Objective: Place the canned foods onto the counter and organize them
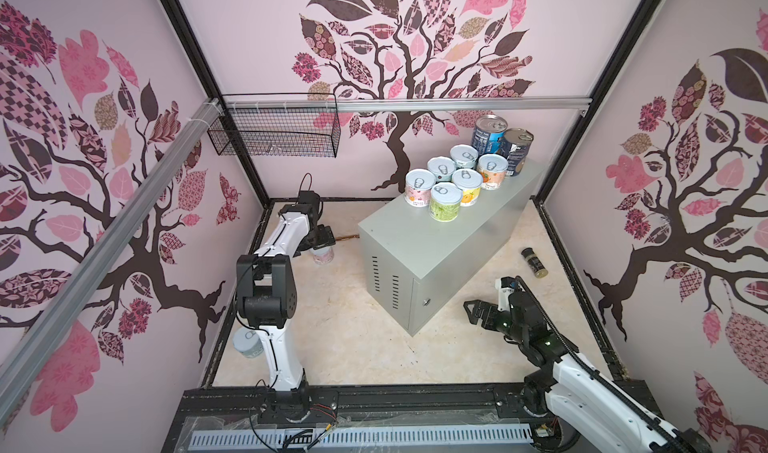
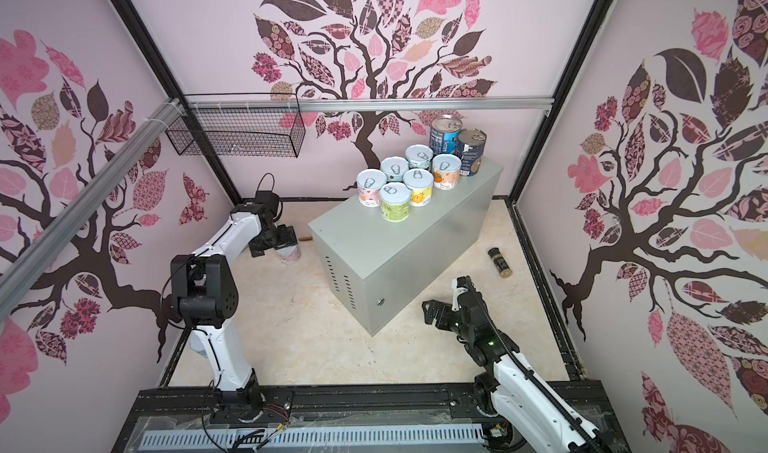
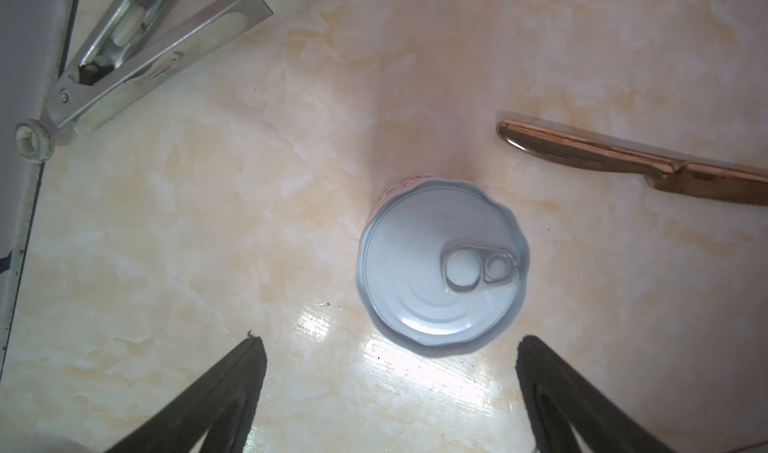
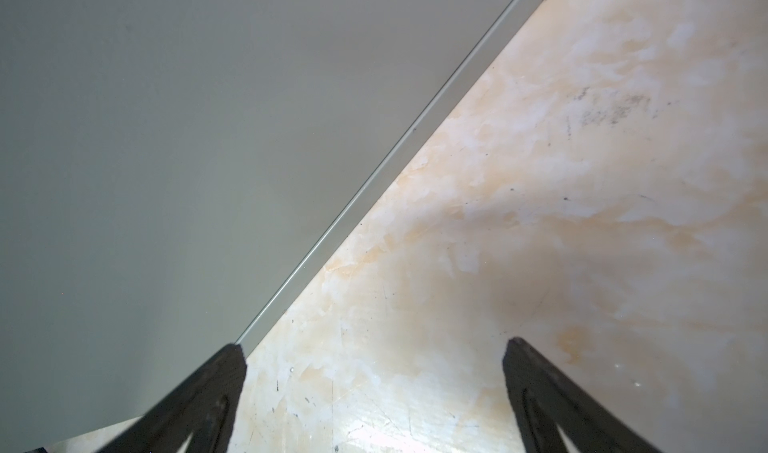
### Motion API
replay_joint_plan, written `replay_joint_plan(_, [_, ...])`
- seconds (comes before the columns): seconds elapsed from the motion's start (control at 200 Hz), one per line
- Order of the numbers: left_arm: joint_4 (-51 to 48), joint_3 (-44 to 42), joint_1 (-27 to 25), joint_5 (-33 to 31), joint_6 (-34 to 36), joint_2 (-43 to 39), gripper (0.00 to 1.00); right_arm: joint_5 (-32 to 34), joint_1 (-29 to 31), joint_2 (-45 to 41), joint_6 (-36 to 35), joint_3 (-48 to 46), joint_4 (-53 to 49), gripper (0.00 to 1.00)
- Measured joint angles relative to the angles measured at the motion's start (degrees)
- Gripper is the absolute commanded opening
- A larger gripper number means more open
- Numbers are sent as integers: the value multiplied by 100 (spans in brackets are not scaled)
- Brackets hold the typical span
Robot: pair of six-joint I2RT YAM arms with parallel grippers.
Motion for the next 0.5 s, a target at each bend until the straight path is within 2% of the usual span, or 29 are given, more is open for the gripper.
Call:
replay_joint_plan(0.22, [0,291,-269,-76,0,98,98,0,0,50,-4,0,-4,100])
replay_joint_plan(0.5, [-96,479,-227,-291,-2,520,98,2,0,13,-20,0,-31,100])
